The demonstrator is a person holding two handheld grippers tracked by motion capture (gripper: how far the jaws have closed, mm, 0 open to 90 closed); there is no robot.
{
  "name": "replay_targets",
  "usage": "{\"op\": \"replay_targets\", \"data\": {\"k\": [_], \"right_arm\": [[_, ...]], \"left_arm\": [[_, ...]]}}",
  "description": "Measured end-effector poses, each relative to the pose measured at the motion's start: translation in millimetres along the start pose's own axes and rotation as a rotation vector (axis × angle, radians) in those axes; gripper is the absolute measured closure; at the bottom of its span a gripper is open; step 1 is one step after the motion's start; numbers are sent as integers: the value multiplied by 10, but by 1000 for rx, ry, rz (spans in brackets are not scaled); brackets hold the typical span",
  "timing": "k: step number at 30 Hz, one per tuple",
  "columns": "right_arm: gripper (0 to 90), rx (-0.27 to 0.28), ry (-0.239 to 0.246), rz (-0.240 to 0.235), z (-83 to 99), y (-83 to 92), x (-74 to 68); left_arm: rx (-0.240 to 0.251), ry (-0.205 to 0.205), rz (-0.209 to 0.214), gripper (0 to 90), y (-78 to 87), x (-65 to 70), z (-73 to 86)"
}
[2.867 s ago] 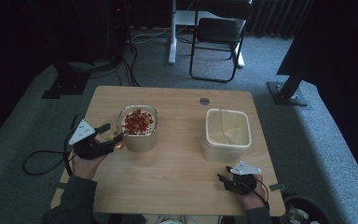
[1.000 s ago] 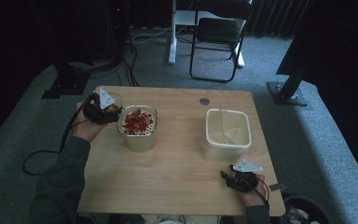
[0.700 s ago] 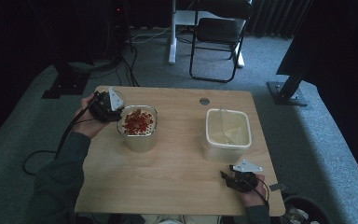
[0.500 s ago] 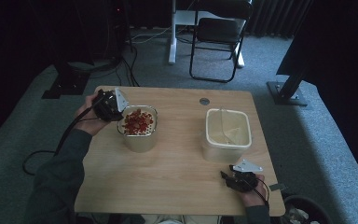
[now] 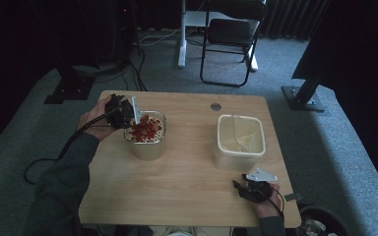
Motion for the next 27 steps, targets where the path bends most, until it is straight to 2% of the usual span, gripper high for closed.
{"op": "replay_targets", "data": {"k": [4, 9, 12, 14, 23, 27], "right_arm": [[496, 0, -1, 0, 0, -1, 0], [497, 0, 0, -1, -1, -1, 1], [497, 0, 0, -1, -1, -1, 1], [497, 1, 0, -2, -1, -1, 1], [497, 1, 0, -2, -2, -3, 2], [497, 1, 0, -3, -2, -3, 3]], "left_arm": [[-3, -13, -6, 327, -19, 32, -9], [-23, -75, -31, 327, -37, 86, -19], [-30, -91, -34, 327, -38, 98, -25], [-25, -86, -32, 327, -38, 100, -31], [-41, -163, -64, 327, -27, 125, -53], [-42, -177, -71, 327, -25, 126, -67]]}}
Point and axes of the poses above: each handheld gripper's, and its own axes: y roughly backward along the jaws, z roughly out of its underside, x roughly to its right, the point moved 4 cm from there along -y, roughly forward along the jaws, and after that the axes turned 5 degrees about -x, right-handed, at the moved point
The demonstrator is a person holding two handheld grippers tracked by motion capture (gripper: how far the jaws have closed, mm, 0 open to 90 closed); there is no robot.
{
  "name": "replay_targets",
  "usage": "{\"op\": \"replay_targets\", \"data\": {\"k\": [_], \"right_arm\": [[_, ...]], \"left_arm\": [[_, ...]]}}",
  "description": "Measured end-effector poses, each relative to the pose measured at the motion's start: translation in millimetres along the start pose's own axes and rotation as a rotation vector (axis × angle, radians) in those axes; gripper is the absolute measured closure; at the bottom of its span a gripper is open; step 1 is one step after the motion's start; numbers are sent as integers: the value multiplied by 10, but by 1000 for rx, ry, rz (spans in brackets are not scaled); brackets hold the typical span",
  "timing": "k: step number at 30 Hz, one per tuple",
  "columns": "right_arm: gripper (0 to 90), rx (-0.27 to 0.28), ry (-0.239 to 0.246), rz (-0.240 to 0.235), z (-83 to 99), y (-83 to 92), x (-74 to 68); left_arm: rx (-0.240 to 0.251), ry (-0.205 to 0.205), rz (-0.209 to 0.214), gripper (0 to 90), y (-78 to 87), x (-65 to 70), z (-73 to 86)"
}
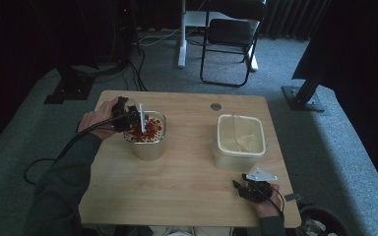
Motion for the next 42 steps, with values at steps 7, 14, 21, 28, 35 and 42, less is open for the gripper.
{"op": "replay_targets", "data": {"k": [7, 14, 21, 28, 35, 42], "right_arm": [[497, 0, 1, 0, 0, 0, 0], [497, 0, 2, 0, -1, 0, 0], [497, 0, 2, -1, -2, -1, 0], [497, 0, 1, -1, -2, -1, 0], [497, 0, 0, -3, -2, -2, 2], [497, 0, -2, -4, -2, -3, 2]], "left_arm": [[-22, -79, -24, 327, 2, 18, -35], [-26, -96, -34, 327, 3, 10, -48], [-31, -125, -47, 327, 14, -6, -64], [-36, -149, -57, 327, 19, -23, -67], [-46, -184, -67, 327, 17, -12, -84], [-54, -207, -83, 327, 12, -10, -102]]}}
Point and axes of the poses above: each handheld gripper's, and its own axes: y roughly backward along the jaws, z roughly out of its underside, x roughly to its right, the point moved 4 cm from there along -y, roughly forward along the jaws, and after that the axes turned 5 degrees about -x, right-handed, at the moved point
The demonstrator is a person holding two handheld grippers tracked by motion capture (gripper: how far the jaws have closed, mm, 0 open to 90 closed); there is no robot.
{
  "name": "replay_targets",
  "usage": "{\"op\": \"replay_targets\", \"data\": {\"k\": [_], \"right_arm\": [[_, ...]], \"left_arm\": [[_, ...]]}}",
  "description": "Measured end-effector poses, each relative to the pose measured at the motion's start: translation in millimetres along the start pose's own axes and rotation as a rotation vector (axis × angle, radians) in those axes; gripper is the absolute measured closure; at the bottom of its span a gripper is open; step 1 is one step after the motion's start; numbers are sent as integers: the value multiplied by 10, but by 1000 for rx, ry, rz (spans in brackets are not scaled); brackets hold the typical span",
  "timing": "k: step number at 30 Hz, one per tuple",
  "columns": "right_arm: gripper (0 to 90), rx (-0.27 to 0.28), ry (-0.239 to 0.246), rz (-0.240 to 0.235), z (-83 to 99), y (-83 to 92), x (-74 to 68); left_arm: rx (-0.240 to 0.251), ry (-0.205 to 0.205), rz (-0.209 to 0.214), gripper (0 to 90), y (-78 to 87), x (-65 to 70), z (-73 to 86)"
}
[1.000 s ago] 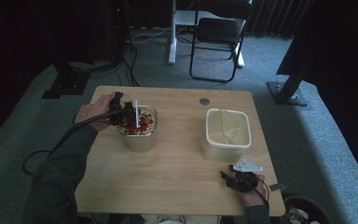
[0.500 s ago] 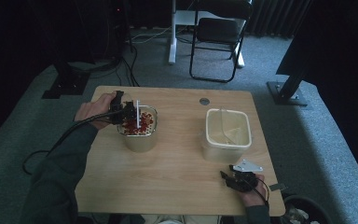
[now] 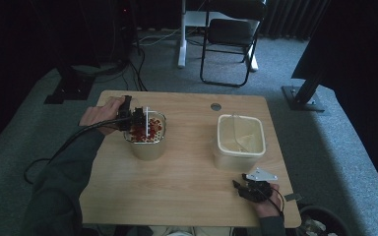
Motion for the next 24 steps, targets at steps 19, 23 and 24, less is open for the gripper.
{"op": "replay_targets", "data": {"k": [19, 23, 24], "right_arm": [[497, -1, -1, -2, 0, 0, 2], [497, -1, -1, -1, -1, 0, 1], [497, 0, -1, -1, -1, 0, 1]], "left_arm": [[-1, 1, -12, 327, 5, -13, -6], [-2, -1, -15, 327, 3, -10, -4], [-2, -1, -15, 327, 3, -10, -4]]}}
Point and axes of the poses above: each handheld gripper's, and its own axes: y roughly backward along the jaws, z roughly out of its underside, x roughly to its right, the point moved 4 cm from there along -y, roughly forward along the jaws, and after that the axes turned 5 degrees about -x, right-handed, at the moved point
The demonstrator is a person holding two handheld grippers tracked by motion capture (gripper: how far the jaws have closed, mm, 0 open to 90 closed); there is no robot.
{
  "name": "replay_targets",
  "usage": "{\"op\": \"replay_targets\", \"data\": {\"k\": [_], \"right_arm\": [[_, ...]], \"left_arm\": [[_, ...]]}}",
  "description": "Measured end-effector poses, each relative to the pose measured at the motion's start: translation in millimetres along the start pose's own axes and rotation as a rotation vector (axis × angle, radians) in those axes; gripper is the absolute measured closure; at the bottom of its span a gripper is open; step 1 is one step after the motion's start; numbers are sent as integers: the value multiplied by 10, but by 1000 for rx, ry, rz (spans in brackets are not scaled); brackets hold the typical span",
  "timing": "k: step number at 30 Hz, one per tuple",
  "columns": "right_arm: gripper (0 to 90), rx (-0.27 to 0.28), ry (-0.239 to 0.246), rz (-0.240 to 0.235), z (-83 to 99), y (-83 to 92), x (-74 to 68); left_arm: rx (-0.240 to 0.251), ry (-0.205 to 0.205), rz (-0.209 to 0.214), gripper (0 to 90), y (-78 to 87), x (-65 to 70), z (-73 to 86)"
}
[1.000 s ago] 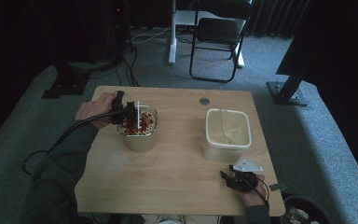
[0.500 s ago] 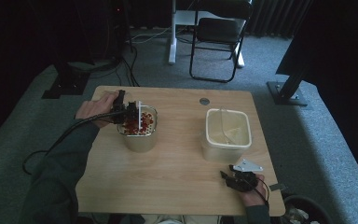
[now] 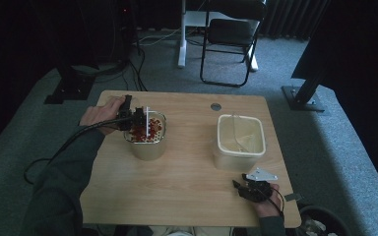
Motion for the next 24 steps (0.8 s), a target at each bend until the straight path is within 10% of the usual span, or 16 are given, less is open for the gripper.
{"op": "replay_targets", "data": {"k": [24], "right_arm": [[497, -1, 1, -1, 0, 0, 2]], "left_arm": [[-13, -37, -33, 328, 6, 3, -9]]}}
Point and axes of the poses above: each handheld gripper's, and its own axes: y roughly backward along the jaws, z roughly out of its underside, x roughly to its right, the point moved 4 cm from there along -y, roughly forward along the jaws, and after that the axes turned 5 degrees about -x, right-handed, at the moved point
